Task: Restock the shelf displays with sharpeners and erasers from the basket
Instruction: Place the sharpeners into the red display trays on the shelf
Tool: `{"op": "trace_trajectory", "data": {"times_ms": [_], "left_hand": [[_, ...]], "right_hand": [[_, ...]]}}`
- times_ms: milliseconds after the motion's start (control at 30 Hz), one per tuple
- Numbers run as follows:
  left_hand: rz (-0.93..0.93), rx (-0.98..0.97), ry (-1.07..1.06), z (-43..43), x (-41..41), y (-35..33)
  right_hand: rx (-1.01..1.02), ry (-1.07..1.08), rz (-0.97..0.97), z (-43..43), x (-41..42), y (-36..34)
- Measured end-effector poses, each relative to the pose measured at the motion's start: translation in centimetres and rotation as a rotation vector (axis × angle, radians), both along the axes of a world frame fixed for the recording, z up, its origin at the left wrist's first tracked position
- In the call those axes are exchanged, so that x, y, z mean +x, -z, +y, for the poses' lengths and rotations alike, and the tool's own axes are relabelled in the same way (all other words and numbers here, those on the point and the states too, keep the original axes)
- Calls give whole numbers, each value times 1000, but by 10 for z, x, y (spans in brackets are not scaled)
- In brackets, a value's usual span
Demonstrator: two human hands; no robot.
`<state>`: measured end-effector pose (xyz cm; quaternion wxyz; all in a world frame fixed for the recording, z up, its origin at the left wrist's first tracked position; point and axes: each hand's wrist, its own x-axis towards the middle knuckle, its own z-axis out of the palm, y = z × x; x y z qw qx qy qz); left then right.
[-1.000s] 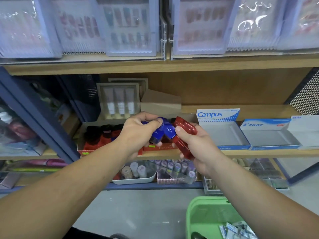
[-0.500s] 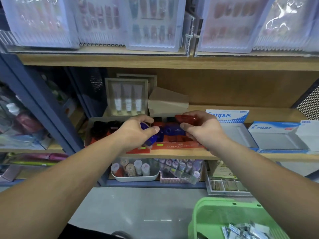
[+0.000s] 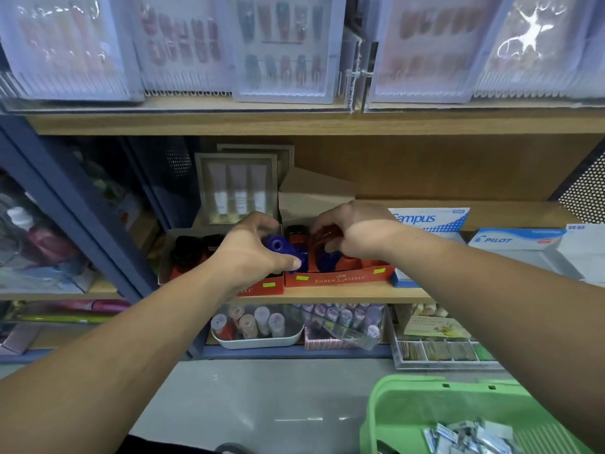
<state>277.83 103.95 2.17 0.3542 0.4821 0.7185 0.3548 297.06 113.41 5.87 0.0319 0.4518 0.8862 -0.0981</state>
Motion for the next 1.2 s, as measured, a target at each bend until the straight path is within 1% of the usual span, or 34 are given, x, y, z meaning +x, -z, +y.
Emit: {"op": "trace_trajectory", "data": {"times_ms": [67, 167, 200, 267, 333, 400, 433, 500, 567, 667, 700, 767, 833, 867, 933, 1033, 1133, 1200], "left_hand": [[-1, 6, -13, 0, 1, -1], [-26, 13, -28, 0, -3, 1], [-32, 16, -27, 0, -4, 2], [-36, 19, -23, 1, -7, 4], [-40, 6, 3, 0, -8, 5], [-66, -6, 32, 0, -8, 6], [-81, -7, 46, -1, -8, 5], [-90, 12, 64, -3, -5, 3], [-85, 55, 78, -2, -2, -2], [-106, 70, 98, 0, 4, -4], [-78, 68, 106, 2, 5, -3], [37, 63, 122, 6, 7, 0], [137, 60, 126, 10, 14, -1], [152, 68, 128, 13, 19, -2], [165, 93, 150, 20, 32, -6], [190, 134, 237, 30, 53, -10], [211, 114, 305, 41, 71, -8], [265, 90, 322, 47, 80, -4]], "right_hand": [[6, -10, 2, 2, -7, -1], [-32, -9, 60, 6, -7, -1], [-36, -21, 42, 6, -5, -3], [26, -74, -69, 2, -4, -7], [150, -167, -188, -3, -7, -8], [225, -244, -252, -6, -12, -3], [219, -246, -250, -6, -13, 1], [114, -164, -158, -2, -11, 7], [-23, -64, 0, 3, -4, 10], [-178, 99, 337, 7, 8, 17], [-211, 158, 454, 7, 13, 20], [-255, 270, 666, 2, 22, 26], [-286, 355, 847, -8, 33, 32], [-310, 402, 916, -14, 40, 35], [-384, 510, 991, -25, 55, 42], [-500, 607, 998, -35, 80, 53], [-595, 644, 999, -43, 103, 54], [-633, 643, 1052, -47, 115, 51]]}}
